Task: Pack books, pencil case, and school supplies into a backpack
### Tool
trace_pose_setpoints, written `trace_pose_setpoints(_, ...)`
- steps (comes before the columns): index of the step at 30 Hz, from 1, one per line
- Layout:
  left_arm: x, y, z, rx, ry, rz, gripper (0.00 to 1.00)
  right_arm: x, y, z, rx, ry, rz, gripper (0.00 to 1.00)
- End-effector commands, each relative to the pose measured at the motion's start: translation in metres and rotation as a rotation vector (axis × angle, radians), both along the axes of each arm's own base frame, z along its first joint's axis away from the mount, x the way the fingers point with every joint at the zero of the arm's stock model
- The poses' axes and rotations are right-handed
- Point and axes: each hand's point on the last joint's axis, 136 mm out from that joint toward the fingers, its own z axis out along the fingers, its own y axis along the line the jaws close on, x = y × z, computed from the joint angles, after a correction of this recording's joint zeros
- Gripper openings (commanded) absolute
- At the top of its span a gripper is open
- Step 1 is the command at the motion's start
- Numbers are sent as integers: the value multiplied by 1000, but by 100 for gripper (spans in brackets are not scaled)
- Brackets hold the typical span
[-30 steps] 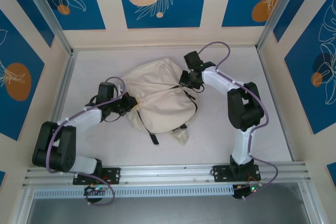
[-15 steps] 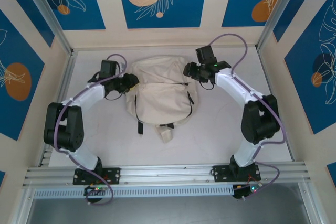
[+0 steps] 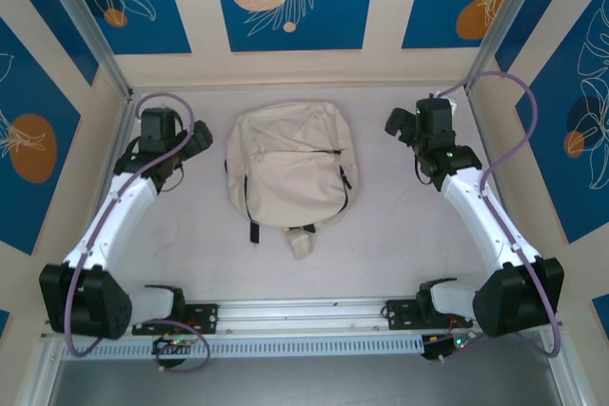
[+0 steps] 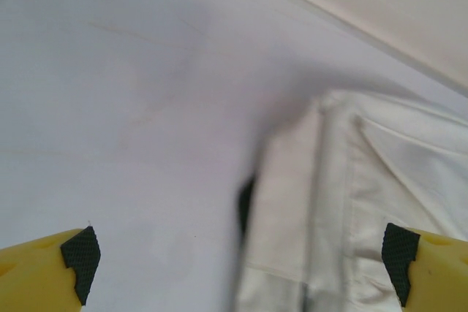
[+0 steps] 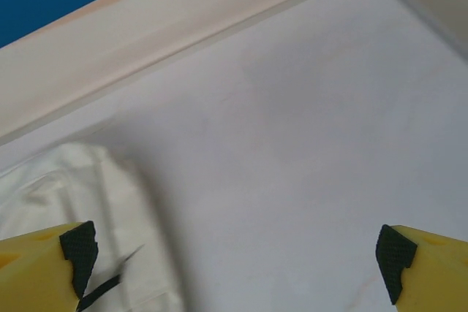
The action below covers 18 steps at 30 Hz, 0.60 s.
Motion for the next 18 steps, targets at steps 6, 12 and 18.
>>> trace_pose_setpoints(6, -37, 71, -26, 392, -22, 196, 100, -10, -63, -45, -138, 3, -173, 99)
trace_pose_setpoints(12, -44, 72, -59, 456, -89, 159, 100, -4, -51, -100, -164, 6, -9, 99)
trace_pose_setpoints(18, -34, 62, -88, 462, -130, 83, 100, 5, -31, -120, -174, -62, 130, 100)
